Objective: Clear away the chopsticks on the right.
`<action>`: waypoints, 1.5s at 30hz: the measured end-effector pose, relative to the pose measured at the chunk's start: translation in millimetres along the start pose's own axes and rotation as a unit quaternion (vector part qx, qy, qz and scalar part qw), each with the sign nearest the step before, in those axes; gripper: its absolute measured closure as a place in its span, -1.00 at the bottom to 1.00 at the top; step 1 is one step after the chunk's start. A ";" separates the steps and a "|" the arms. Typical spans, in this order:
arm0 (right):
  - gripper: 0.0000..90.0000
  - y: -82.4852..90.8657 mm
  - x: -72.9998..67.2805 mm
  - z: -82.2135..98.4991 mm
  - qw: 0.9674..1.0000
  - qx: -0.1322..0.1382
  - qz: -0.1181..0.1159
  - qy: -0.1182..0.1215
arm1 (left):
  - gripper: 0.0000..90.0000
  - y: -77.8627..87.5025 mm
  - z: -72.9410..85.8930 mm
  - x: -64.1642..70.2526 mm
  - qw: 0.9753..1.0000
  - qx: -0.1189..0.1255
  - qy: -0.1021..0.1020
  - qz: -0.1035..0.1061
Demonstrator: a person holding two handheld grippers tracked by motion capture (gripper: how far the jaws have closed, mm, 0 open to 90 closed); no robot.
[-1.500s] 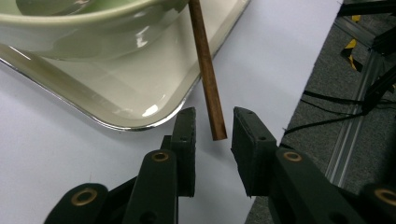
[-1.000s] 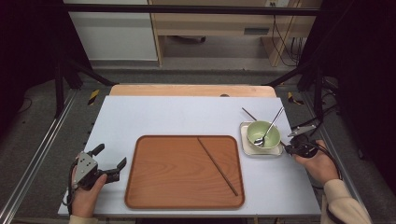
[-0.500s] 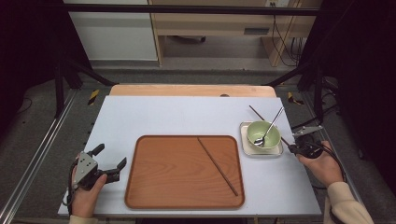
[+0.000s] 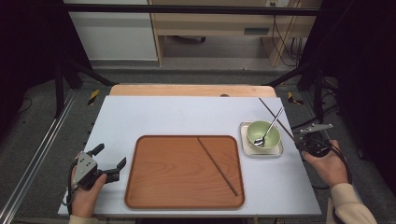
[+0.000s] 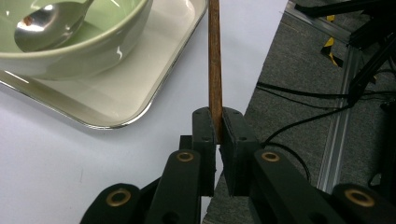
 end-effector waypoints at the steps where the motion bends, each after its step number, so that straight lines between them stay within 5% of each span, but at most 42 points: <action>1: 0.88 0.7 -0.2 -0.6 1.000 0.001 -0.001 -0.001 | -0.92 -0.1 0.1 0.0 1.000 0.000 0.000 0.000; 10: 0.88 1.6 -2.8 -4.7 1.000 0.000 0.005 -0.005 | -0.92 0.1 0.1 -0.5 1.000 0.000 0.000 0.000; 20: 0.88 7.5 1.7 -10.1 0.999 0.004 0.034 -0.038 | -0.92 0.2 0.4 -1.1 1.000 0.000 0.000 -0.001; 45: 0.89 49.3 9.6 -32.5 0.992 0.071 0.067 -0.078 | -0.92 -0.1 0.0 -0.2 1.000 0.000 -0.001 -0.001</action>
Point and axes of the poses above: each handheld gripper's, and its own axes: y roughly backward along the jaws, z roughly out of its underside, x roughly to its right, the point moved 8 cm from there along -y, roughly forward along the jaws, and after that the axes turned 6 degrees about x, right-handed, at the moved point
